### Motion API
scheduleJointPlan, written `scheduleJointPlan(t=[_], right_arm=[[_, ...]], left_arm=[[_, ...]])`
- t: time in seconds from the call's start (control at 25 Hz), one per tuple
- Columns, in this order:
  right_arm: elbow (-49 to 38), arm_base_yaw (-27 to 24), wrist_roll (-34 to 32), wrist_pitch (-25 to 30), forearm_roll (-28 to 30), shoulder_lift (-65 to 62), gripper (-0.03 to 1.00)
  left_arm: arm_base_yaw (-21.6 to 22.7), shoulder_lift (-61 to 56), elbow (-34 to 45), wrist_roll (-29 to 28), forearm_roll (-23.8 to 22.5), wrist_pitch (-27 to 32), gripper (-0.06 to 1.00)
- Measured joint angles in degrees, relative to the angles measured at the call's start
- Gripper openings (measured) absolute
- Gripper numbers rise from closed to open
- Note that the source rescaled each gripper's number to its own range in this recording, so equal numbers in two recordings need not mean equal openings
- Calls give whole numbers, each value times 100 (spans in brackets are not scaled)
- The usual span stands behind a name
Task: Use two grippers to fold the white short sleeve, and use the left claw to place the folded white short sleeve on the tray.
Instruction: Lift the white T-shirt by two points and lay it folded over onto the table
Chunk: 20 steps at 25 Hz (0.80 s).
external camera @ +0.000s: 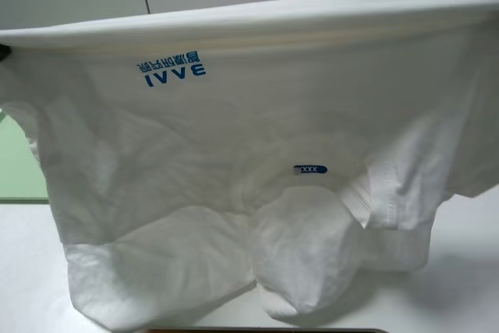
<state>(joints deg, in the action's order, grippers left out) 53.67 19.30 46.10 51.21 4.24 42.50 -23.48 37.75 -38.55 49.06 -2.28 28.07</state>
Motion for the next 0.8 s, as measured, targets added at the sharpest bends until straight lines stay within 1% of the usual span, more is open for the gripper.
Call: scheduleJointPlan(t=[0.04,0.24,0.28,0.36,0.4,0.44,0.52,0.56,0.6,0.64,0.68,0.8], right_arm=[[-41,0,-79,-477,214,444,0],[-40,0,-149,-1715,897,1687,0],[-40,0,-155,-1921,994,1911,0],[-40,0,-161,-2250,1133,2383,0],[-40,0,-161,-2250,1133,2383,0],[-46,0,-161,-2389,1202,2586,0],[-46,0,-172,-2656,1334,2928,0],[-46,0,-172,-2833,1398,3138,0],[-46,0,-173,-2983,1473,3331,0],[-46,-38,-187,-3392,1611,3681,0],[-46,-91,-191,-3653,1656,3838,0],[-46,-278,-191,-4232,1707,4144,0]], left_arm=[[0,236,47,-39,-244,-198,1],[74,1576,70,-312,-1331,-1327,1],[230,2237,70,-474,-1657,-1882,1],[429,2914,51,-559,-1800,-2455,1],[512,3212,17,-585,-1849,-2693,1],[586,3498,-34,-598,-1883,-2947,1],[702,4121,-230,-610,-1929,-3295,1],[733,4391,-362,-610,-1949,-3426,1],[733,4391,-362,-610,-1949,-3426,1],[744,4638,-506,-610,-1949,-3518,1],[753,4905,-687,-610,-1949,-3581,1],[753,5470,-1097,-615,-1954,-3659,1]])
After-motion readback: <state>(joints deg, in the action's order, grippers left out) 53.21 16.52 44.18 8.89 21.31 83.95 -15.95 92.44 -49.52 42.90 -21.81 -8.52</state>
